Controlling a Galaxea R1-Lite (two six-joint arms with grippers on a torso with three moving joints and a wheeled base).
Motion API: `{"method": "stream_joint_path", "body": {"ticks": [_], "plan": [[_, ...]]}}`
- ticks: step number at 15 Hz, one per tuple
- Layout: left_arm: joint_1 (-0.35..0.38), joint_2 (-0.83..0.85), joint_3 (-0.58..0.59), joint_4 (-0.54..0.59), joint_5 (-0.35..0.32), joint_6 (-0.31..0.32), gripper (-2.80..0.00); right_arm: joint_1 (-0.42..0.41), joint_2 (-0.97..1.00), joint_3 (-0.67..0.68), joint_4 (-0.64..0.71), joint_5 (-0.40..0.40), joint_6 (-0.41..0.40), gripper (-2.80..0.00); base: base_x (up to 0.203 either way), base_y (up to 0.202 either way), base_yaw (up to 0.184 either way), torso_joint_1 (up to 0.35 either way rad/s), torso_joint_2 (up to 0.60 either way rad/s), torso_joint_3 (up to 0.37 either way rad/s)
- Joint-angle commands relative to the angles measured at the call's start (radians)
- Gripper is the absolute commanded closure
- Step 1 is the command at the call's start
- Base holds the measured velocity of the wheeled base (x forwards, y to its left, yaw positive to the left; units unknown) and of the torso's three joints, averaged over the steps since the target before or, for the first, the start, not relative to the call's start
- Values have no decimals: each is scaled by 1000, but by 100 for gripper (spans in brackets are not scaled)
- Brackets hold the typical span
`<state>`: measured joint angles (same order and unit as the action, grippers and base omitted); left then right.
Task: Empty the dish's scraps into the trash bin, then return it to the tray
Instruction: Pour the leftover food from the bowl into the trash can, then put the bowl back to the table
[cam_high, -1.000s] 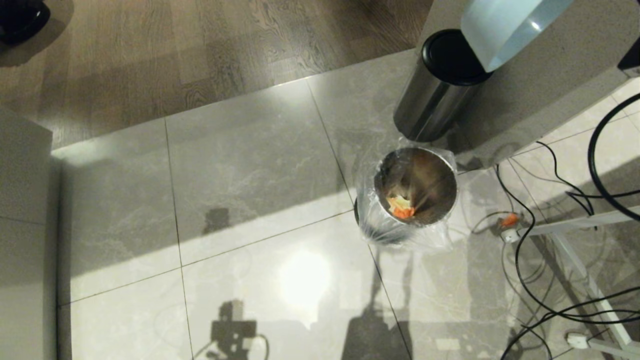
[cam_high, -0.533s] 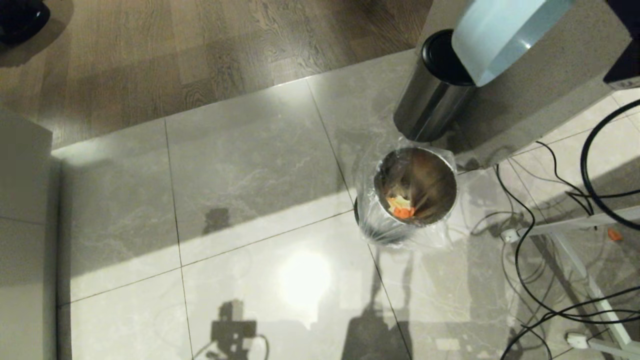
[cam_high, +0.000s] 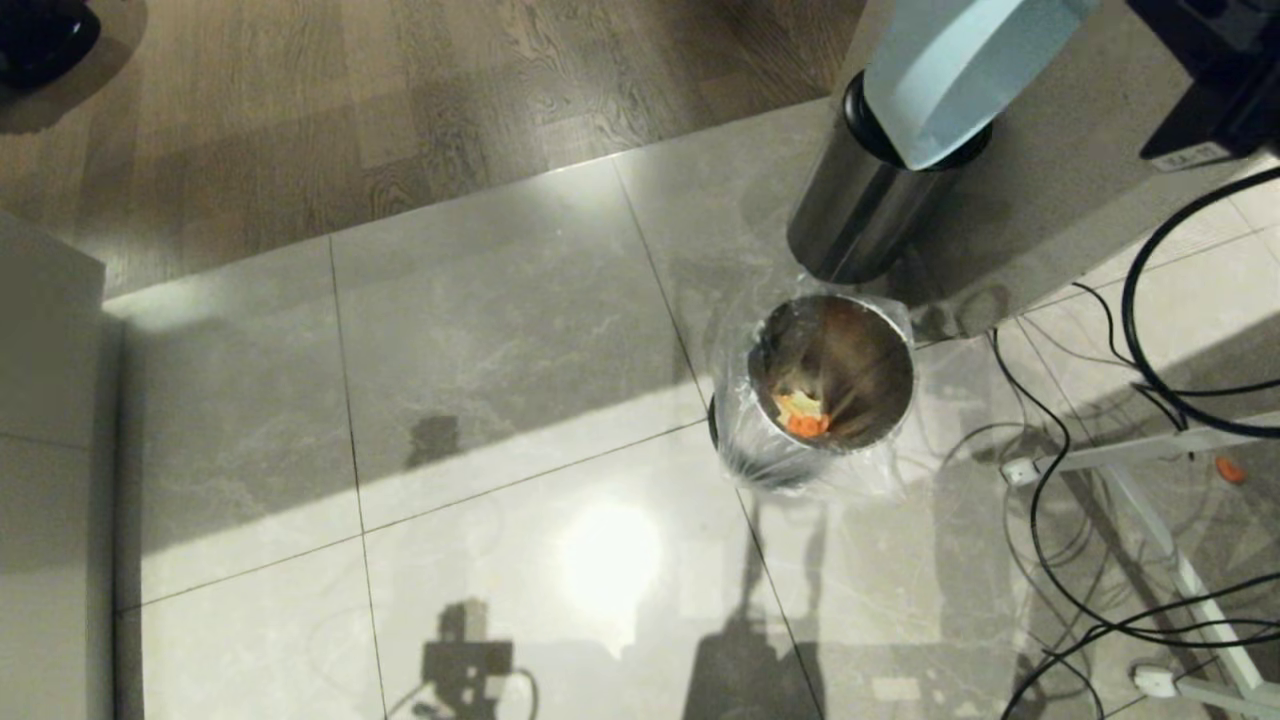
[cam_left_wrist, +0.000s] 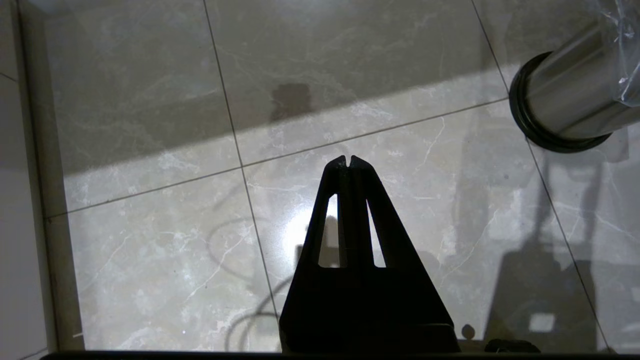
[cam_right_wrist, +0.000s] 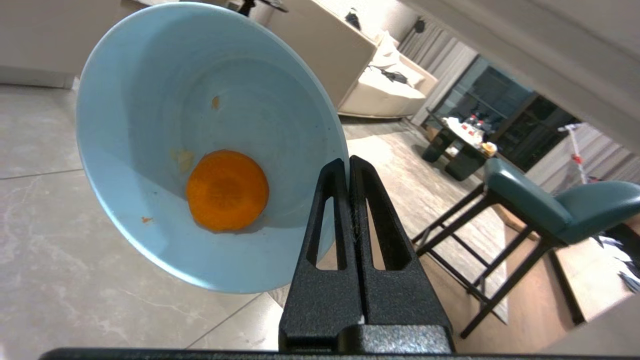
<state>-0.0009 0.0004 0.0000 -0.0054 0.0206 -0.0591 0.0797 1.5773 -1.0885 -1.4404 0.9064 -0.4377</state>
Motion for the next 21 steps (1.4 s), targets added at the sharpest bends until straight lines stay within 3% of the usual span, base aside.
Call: {"method": "stream_joint_path", "body": {"ticks": [1, 6, 11, 21], "plan": [[-1, 1, 0, -1, 1, -1, 0, 8, 32, -17, -11, 7, -20, 0, 0, 0, 0, 0, 0, 0], [0, 1, 0, -1, 1, -1, 0, 9, 62, -23, -71, 30, -46, 0, 0, 0, 0, 0, 0, 0], [-1, 1, 0, -1, 1, -1, 0, 18, 100, -121, -75, 23, -48, 0, 0, 0, 0, 0, 0, 0], [1, 1, 0, -1, 1, -1, 0, 83, 115, -82, -130, 25, -57, 0, 0, 0, 0, 0, 0, 0]]}}
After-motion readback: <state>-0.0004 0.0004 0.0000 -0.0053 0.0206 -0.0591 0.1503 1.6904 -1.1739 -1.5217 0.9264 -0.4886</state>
